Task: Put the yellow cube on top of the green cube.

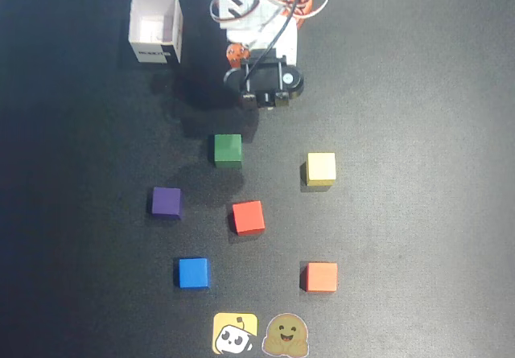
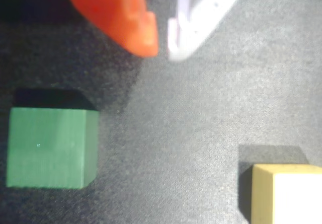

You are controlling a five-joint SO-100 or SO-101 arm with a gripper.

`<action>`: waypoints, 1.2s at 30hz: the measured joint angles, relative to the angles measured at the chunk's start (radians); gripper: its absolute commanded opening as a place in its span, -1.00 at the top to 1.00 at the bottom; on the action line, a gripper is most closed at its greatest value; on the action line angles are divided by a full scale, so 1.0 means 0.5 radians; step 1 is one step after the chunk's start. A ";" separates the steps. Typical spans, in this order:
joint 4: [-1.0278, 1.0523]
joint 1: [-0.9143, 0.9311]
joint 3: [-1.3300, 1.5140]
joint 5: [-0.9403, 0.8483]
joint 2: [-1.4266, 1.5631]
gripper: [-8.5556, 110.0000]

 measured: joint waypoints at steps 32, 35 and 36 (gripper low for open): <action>-0.021 -0.270 0.000 0.209 0.006 0.60; -0.040 -0.350 -0.006 0.282 0.009 0.55; -0.052 -0.380 -0.009 0.295 0.009 0.54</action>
